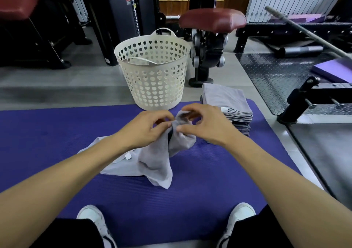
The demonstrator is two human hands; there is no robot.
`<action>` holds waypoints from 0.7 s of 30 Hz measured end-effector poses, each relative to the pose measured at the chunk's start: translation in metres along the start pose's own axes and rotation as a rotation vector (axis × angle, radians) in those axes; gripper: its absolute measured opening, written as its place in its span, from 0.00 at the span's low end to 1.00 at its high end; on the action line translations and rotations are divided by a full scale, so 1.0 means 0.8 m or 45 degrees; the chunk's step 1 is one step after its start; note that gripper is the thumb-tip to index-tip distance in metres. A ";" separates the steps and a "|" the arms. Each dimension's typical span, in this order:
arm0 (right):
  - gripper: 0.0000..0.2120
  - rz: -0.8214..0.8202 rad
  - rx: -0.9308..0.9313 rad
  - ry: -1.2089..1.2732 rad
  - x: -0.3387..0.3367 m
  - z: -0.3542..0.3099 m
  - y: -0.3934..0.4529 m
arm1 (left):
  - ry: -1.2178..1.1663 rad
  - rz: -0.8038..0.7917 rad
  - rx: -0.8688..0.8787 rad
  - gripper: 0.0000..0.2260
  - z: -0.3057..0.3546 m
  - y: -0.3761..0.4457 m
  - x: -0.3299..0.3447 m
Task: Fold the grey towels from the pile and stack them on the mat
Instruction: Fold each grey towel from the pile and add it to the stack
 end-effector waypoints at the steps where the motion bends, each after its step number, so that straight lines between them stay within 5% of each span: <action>1: 0.17 -0.026 -0.034 -0.038 0.007 -0.005 0.002 | -0.031 0.025 0.027 0.05 0.009 -0.001 -0.006; 8: 0.04 0.153 0.040 -0.122 0.011 -0.011 0.012 | -0.128 0.152 -0.037 0.02 0.007 -0.006 -0.010; 13: 0.02 0.227 0.217 0.020 -0.014 -0.005 0.005 | 0.156 -0.133 -0.302 0.12 -0.044 -0.019 0.003; 21: 0.09 0.042 0.379 -0.064 -0.023 0.028 0.000 | -0.131 -0.339 -0.680 0.09 -0.084 -0.029 -0.030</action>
Point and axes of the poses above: each hand's wrist, its own y-axis towards the middle knuckle, its own x-axis out of the palm, z = x × y, the point moved 3 cm from there along y, towards the middle knuckle, and after that the axes turned 1 degree about -z, right-handed, at the moved point
